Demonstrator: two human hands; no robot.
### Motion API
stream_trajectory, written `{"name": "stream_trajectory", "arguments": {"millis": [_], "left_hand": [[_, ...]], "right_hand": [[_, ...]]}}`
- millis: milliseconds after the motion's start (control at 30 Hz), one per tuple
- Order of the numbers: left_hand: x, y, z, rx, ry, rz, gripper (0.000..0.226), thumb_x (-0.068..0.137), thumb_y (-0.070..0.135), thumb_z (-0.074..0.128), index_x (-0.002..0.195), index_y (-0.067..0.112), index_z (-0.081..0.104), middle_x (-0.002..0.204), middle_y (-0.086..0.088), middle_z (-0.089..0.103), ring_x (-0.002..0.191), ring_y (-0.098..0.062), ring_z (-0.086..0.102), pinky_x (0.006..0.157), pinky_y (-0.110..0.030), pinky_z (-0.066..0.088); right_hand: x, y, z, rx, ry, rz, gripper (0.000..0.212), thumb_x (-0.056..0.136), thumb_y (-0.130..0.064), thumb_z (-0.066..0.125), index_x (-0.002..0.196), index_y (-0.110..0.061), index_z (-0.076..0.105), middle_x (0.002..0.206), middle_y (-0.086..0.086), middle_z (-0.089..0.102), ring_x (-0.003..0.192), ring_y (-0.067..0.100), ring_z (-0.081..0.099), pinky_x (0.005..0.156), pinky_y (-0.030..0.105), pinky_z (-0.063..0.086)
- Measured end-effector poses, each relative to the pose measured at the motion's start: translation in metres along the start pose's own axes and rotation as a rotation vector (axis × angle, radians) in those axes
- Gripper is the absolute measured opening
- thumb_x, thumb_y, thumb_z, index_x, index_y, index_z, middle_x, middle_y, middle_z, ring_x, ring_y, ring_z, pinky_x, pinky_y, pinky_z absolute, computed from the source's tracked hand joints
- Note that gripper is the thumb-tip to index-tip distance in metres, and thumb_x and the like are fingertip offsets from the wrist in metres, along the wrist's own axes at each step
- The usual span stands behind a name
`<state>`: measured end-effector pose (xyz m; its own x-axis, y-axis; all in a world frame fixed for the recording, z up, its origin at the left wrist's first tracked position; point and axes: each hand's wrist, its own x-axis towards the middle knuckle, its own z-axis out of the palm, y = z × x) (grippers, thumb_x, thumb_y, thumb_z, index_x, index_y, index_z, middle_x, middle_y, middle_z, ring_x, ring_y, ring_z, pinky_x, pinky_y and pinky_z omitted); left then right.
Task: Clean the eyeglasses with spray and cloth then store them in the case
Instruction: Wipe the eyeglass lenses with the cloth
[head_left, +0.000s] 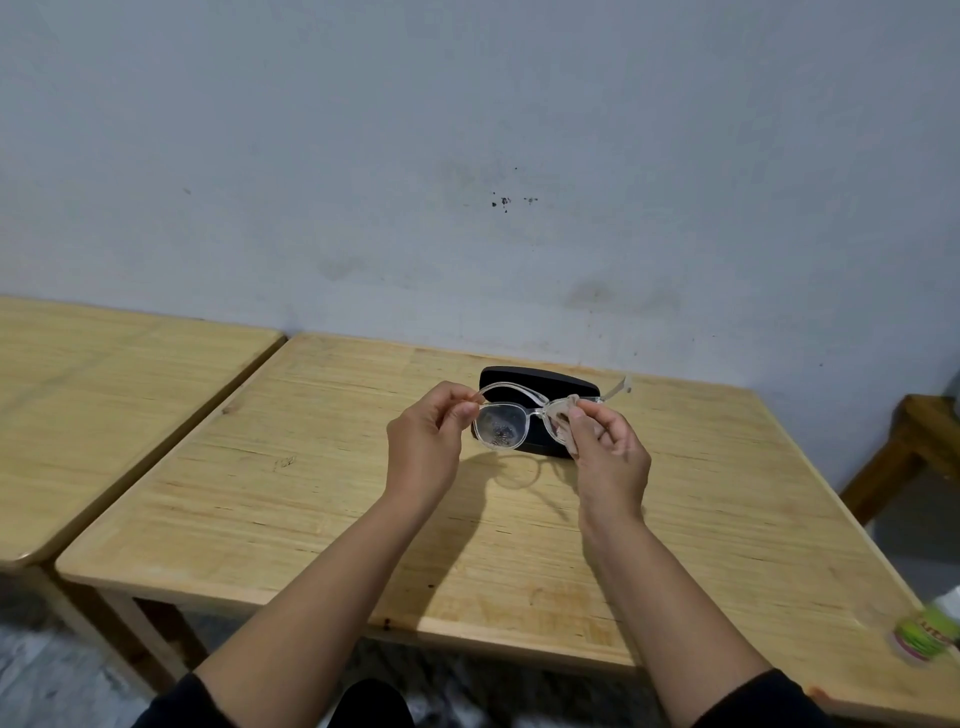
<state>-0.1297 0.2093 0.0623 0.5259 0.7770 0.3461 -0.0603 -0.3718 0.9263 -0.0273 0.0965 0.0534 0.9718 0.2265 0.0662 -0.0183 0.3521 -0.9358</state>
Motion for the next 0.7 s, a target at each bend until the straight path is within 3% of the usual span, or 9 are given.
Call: {"name": "stream_trajectory", "arguments": {"millis": [100, 200, 467, 567, 700], "left_hand": [[-0.002, 0.001, 0.003, 0.015, -0.012, 0.027, 0.016, 0.088, 0.012, 0.060, 0.081, 0.024, 0.068, 0.079, 0.010, 0.072, 0.079, -0.010, 0.068, 0.066, -0.010, 0.047], [-0.002, 0.001, 0.005, 0.015, 0.011, 0.040, 0.015, 0.088, 0.012, 0.060, 0.082, 0.023, 0.068, 0.079, 0.005, 0.072, 0.078, -0.017, 0.068, 0.066, -0.015, 0.048], [0.009, -0.002, -0.003, 0.041, 0.016, 0.061, 0.018, 0.087, 0.008, 0.061, 0.080, 0.023, 0.067, 0.081, 0.009, 0.072, 0.080, -0.014, 0.068, 0.076, -0.025, 0.053], [0.010, -0.001, -0.007, 0.057, -0.004, 0.083, 0.021, 0.087, 0.007, 0.060, 0.079, 0.025, 0.066, 0.082, 0.010, 0.071, 0.081, -0.008, 0.068, 0.076, -0.021, 0.053], [0.010, 0.000, -0.011, 0.043, 0.018, 0.055, 0.023, 0.087, 0.007, 0.061, 0.076, 0.027, 0.064, 0.084, 0.009, 0.072, 0.082, -0.002, 0.067, 0.072, -0.010, 0.049]], "right_hand": [[0.001, 0.000, 0.000, -0.069, 0.074, -0.038, 0.014, 0.082, -0.010, 0.068, 0.081, -0.024, 0.068, 0.084, -0.003, 0.071, 0.081, 0.008, 0.068, 0.068, 0.013, 0.050], [0.002, -0.001, 0.000, -0.134, 0.044, -0.049, 0.012, 0.081, -0.014, 0.070, 0.084, -0.025, 0.073, 0.089, -0.002, 0.074, 0.084, 0.008, 0.068, 0.075, 0.019, 0.051], [0.005, -0.007, -0.011, -0.330, -0.253, 0.059, 0.009, 0.079, -0.018, 0.073, 0.085, -0.023, 0.076, 0.079, -0.004, 0.073, 0.070, 0.006, 0.062, 0.065, 0.020, 0.051], [0.009, -0.012, -0.017, -0.387, -0.382, 0.088, 0.010, 0.080, -0.010, 0.071, 0.089, -0.012, 0.076, 0.071, 0.002, 0.072, 0.060, 0.005, 0.062, 0.052, 0.016, 0.049], [0.016, -0.018, -0.020, -0.451, -0.525, 0.059, 0.010, 0.081, -0.004, 0.068, 0.088, -0.009, 0.074, 0.072, -0.002, 0.072, 0.064, 0.005, 0.064, 0.054, 0.010, 0.047]]}}
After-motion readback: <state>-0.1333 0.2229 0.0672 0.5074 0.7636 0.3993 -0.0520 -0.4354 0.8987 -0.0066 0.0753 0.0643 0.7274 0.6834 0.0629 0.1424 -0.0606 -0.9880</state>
